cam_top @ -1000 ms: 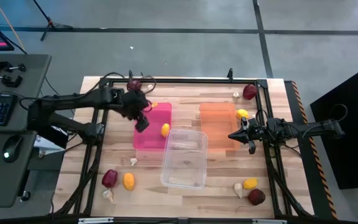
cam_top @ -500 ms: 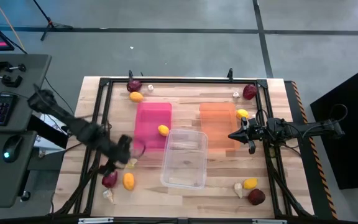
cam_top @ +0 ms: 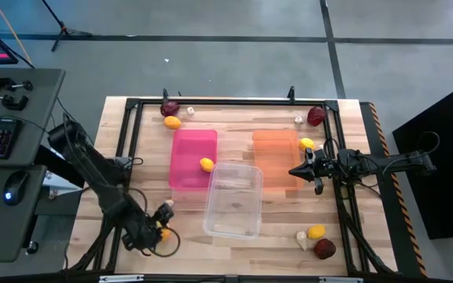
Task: Sort produce into baskets
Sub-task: Put the lemon into the pink bin
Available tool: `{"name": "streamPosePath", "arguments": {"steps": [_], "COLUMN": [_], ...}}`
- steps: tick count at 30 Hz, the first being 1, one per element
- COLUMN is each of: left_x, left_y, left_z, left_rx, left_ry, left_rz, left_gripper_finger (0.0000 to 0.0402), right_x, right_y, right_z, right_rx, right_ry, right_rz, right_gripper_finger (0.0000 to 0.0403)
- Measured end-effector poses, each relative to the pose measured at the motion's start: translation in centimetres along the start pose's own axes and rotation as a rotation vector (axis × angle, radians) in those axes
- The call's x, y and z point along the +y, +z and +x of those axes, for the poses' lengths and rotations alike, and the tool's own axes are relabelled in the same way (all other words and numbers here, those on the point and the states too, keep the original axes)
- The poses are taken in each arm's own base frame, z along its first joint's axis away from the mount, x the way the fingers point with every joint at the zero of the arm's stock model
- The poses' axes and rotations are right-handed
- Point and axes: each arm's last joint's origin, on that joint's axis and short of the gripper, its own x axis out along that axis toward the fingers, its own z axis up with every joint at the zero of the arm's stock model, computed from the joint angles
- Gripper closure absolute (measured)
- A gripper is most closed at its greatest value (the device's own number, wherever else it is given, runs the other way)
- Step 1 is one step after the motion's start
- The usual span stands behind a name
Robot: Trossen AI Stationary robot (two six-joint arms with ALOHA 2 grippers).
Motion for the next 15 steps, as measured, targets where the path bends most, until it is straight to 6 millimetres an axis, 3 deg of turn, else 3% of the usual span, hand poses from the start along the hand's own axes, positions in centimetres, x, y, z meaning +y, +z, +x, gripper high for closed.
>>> {"name": "streamPosePath", "arguments": {"steps": [10, 15], "left_x": [-0.1, 0.6], "left_y": [-0.5, -0.7], "left_z": [4.1, 5.8], "left_rx": [0.188, 0.252], "left_ry": [-0.028, -0.026], "left_rz": [0.178, 0.18], "left_gripper_finger": [0.0133, 0.0133], "right_x": [0.0, 0.0], "right_y": [0.0, 0.0], "right_z": [0.0, 0.0], "right_rx": [0.0, 0.0], "right_ry": [0.0, 0.001], "right_rz": [0.0, 0.0], "right_gripper_finger": [0.0402, 0.0402]}}
